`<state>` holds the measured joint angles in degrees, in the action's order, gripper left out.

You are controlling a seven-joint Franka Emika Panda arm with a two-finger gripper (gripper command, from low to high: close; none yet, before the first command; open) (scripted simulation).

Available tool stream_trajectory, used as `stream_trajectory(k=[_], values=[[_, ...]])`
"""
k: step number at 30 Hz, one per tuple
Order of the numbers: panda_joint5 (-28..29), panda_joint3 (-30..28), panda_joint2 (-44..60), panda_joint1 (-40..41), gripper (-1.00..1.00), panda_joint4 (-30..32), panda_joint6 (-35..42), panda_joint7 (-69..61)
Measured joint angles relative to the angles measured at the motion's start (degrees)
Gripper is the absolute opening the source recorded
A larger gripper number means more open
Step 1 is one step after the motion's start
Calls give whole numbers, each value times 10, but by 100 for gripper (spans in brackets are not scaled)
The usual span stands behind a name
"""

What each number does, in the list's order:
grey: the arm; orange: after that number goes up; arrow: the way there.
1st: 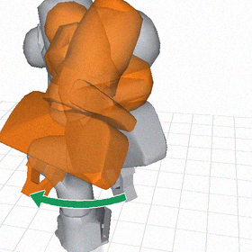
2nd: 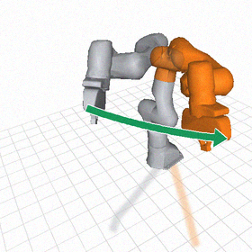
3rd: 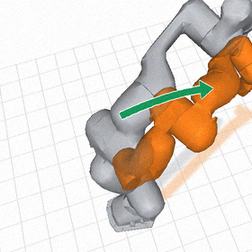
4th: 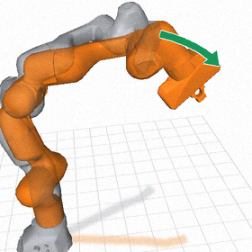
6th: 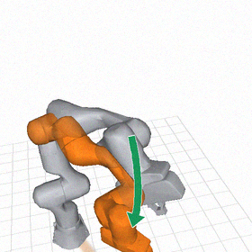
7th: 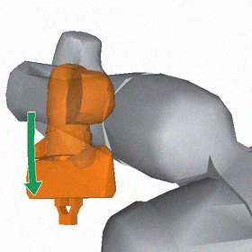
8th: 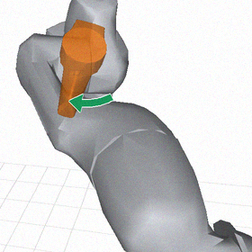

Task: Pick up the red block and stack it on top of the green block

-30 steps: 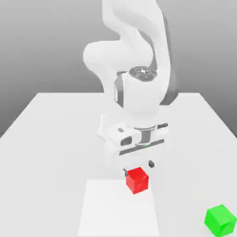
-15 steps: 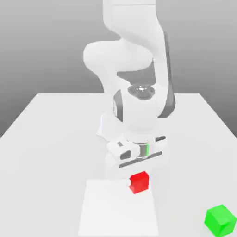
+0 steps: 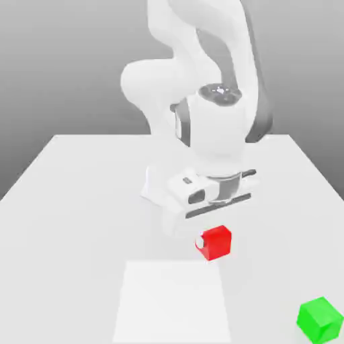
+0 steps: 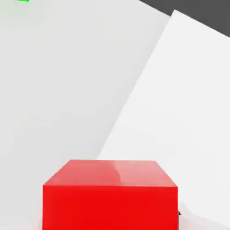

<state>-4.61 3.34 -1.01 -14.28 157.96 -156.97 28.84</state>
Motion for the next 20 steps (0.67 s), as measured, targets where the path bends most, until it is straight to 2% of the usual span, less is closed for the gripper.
stream_trajectory(k=[5,12,16,17,20], values=[[5,17,55,-33,-100,-104,49,44],[56,21,136,-84,-100,-248,113,137],[75,11,209,-101,-100,-272,64,159],[78,9,225,-103,100,-274,49,162],[78,9,225,-103,100,-274,49,162]])
